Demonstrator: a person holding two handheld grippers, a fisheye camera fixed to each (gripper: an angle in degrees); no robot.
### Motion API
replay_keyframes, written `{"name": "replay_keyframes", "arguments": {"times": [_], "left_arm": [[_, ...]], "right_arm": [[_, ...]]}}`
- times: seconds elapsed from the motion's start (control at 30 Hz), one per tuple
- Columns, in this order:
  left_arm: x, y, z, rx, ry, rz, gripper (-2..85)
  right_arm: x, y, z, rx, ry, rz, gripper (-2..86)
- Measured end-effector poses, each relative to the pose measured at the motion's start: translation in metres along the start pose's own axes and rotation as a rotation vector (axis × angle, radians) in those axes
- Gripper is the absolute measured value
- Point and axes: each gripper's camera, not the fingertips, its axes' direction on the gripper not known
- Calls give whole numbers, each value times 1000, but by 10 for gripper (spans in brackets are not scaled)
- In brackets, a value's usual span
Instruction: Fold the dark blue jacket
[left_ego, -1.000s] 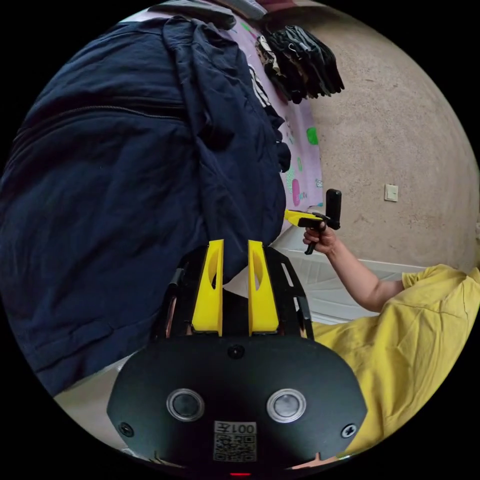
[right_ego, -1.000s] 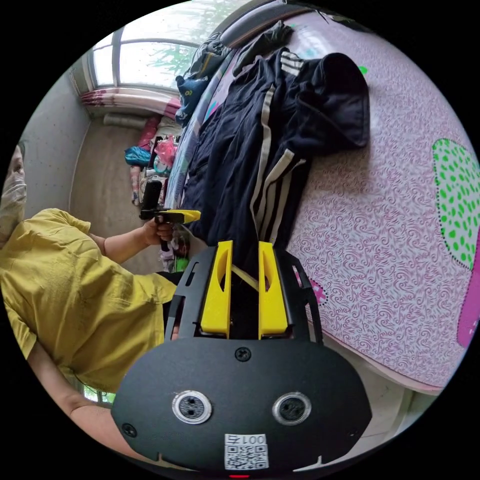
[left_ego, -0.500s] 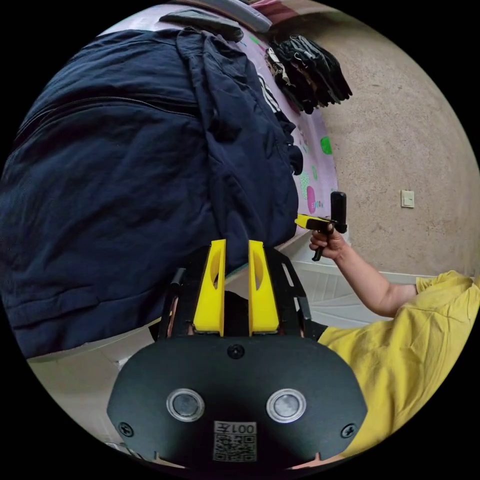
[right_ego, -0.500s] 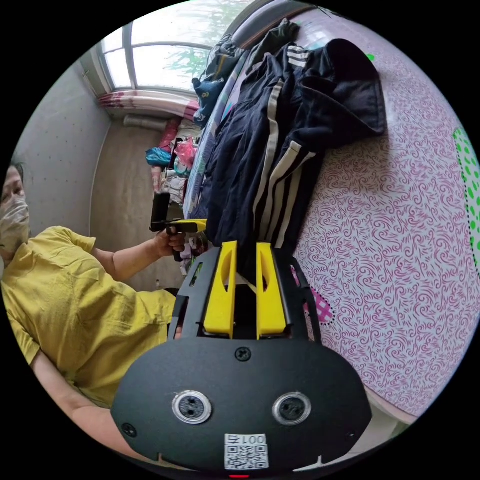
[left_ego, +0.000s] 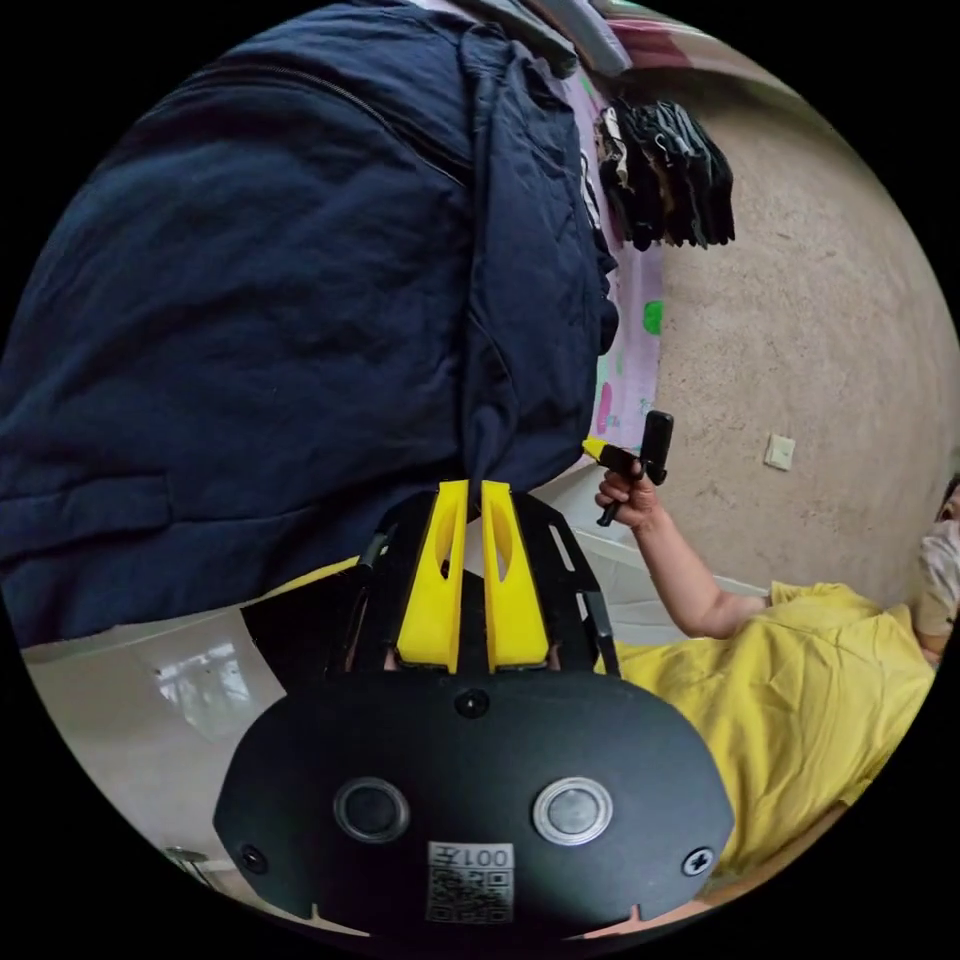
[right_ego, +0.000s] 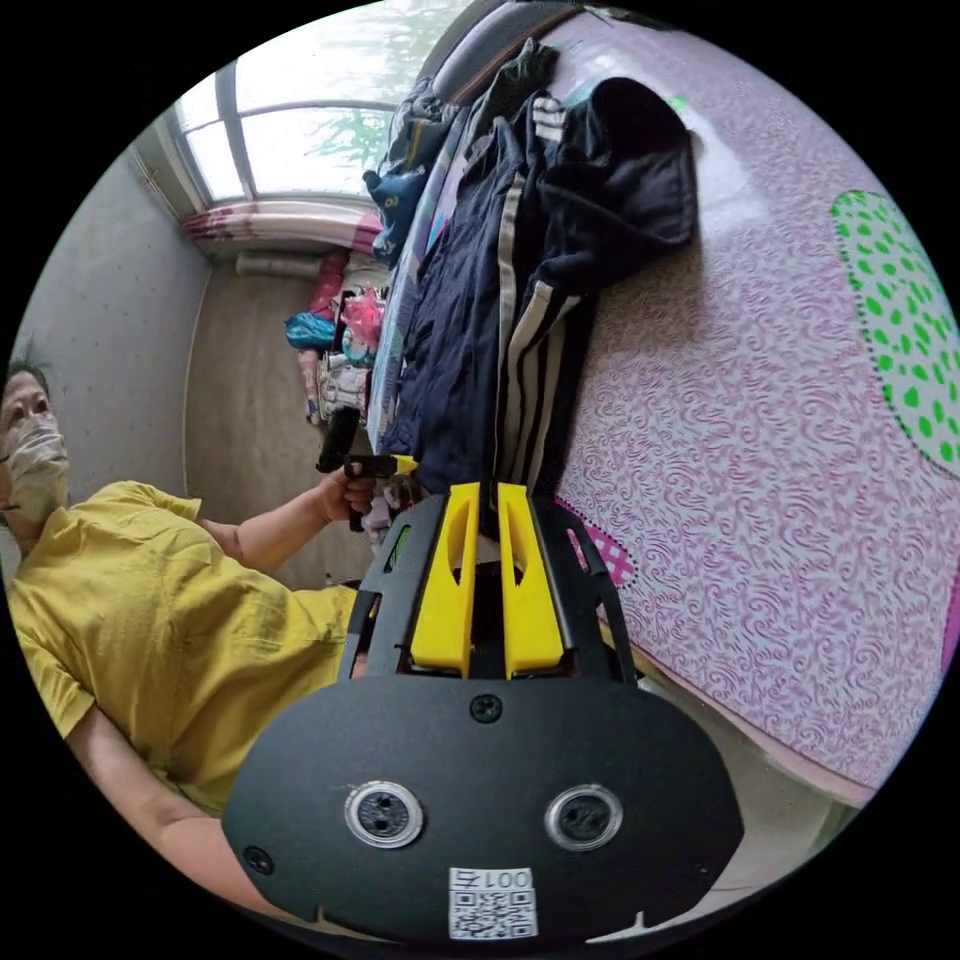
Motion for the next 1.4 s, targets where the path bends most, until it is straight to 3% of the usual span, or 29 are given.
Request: {"name": "replay_keyframes", "arguments": {"times": [0.13, 0.23, 0.4, 0.47, 0.6, 0.67, 0.97, 1.17, 1.33, 1.4], "left_arm": [[-22, 23, -33, 131, 137, -88, -13], [-2, 26, -52, 210, 116, 16, -13], [43, -3, -20, 116, -39, 253, -13], [49, -10, 2, 71, -95, 304, -14], [30, -17, 32, 38, -224, 229, -13], [18, -19, 36, 33, -200, 173, -13], [13, 8, 1, 68, -262, 148, -13], [-34, 99, -92, 335, -191, -103, -13], [-113, 206, -164, 791, -4, -366, -6], [-140, 230, -177, 896, 26, -455, -2]], "right_arm": [[-17, 2, -60, 191, -33, -55, 6], [-37, -22, -79, 241, -93, -144, 5], [-69, -94, -49, 147, -83, -252, 4], [-89, -128, -23, 65, 10, -269, 4], [-107, -161, 16, -114, 282, -274, 4], [-115, -172, 36, -214, 440, -296, 4], [-155, -194, 19, -229, 515, -318, 4], [-201, -191, -30, -244, 339, -421, 5], [-236, -194, -48, -322, 239, -537, 5], [-247, -201, -52, -322, 219, -562, 5]]}}
